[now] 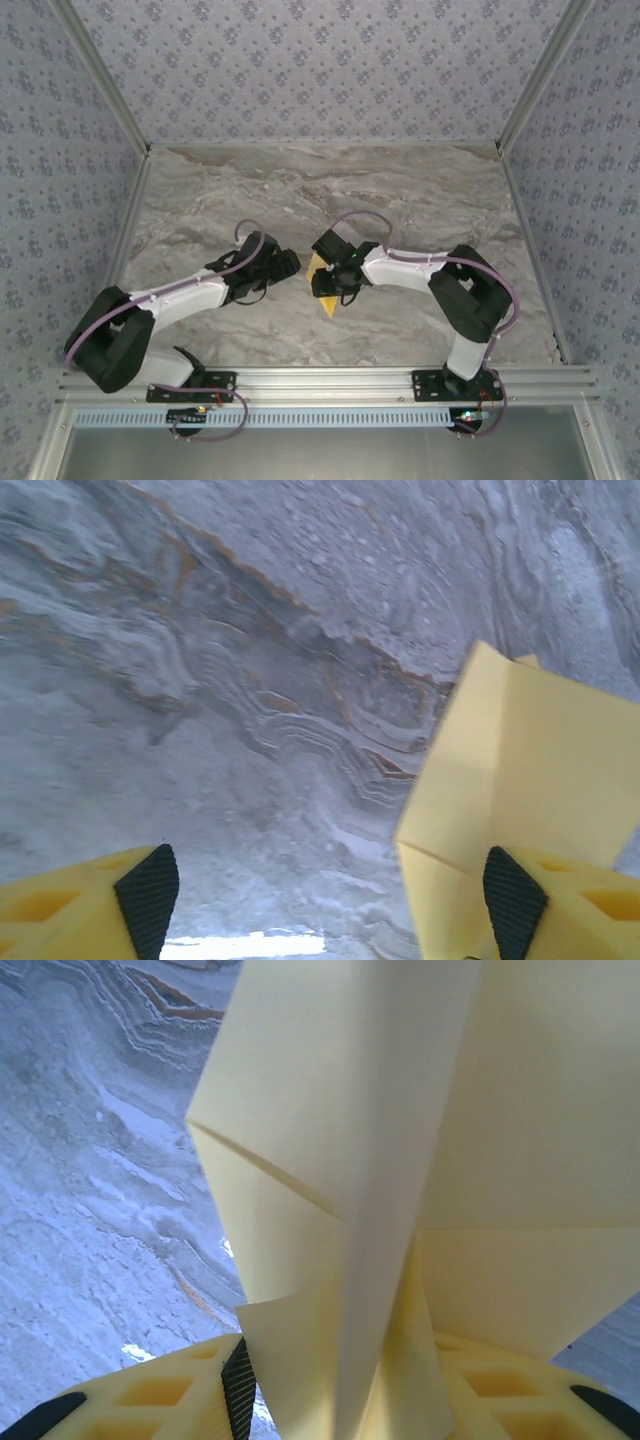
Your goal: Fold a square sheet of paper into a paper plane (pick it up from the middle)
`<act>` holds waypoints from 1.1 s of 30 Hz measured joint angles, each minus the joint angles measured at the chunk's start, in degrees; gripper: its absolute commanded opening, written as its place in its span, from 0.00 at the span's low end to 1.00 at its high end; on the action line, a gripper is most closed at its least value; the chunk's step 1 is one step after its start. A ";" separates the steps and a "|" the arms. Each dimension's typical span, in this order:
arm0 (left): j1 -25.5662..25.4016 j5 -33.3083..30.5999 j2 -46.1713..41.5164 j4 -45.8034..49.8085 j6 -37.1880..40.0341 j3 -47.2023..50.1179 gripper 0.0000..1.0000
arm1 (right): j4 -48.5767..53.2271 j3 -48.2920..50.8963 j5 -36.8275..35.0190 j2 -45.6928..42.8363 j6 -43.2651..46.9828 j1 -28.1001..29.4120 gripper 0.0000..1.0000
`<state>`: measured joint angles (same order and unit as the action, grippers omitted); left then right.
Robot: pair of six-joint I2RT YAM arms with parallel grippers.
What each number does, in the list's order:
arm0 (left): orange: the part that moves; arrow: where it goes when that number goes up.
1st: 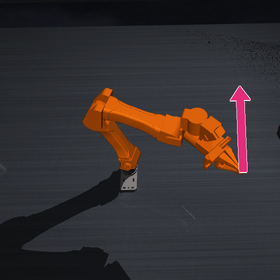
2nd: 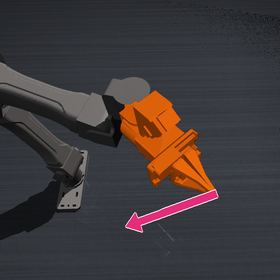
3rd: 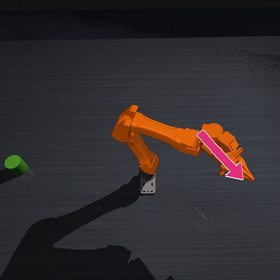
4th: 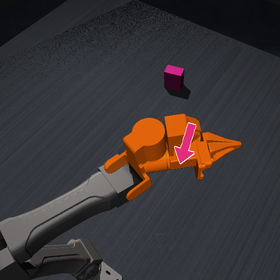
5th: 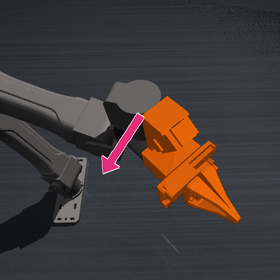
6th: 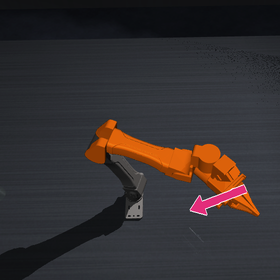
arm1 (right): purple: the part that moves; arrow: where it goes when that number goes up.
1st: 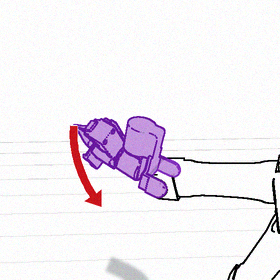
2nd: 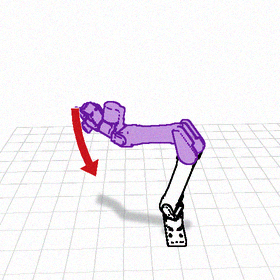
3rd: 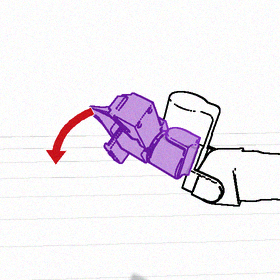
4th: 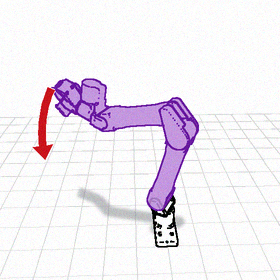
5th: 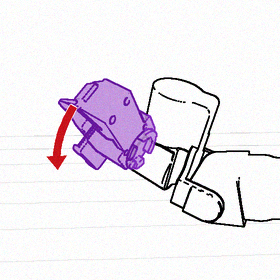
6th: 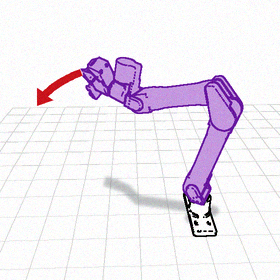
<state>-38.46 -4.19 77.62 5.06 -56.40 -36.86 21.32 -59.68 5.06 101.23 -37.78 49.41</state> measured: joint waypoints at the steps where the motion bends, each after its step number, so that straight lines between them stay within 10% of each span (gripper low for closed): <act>1: 0.22 -0.42 -0.37 0.90 0.02 -0.04 0.86 | 0.28 -0.22 -0.28 0.20 0.07 0.15 0.44; 17: 0.96 -1.84 -1.22 4.42 0.42 -0.11 0.88 | 2.27 -1.51 -3.17 0.57 0.96 1.05 0.59; 33: 0.96 -1.16 -0.17 4.33 0.44 -0.11 0.89 | 2.43 -1.51 -4.50 0.52 1.11 1.05 0.35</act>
<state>-37.50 -5.34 77.45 9.39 -55.96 -36.97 23.75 -61.19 0.56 101.75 -36.67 50.46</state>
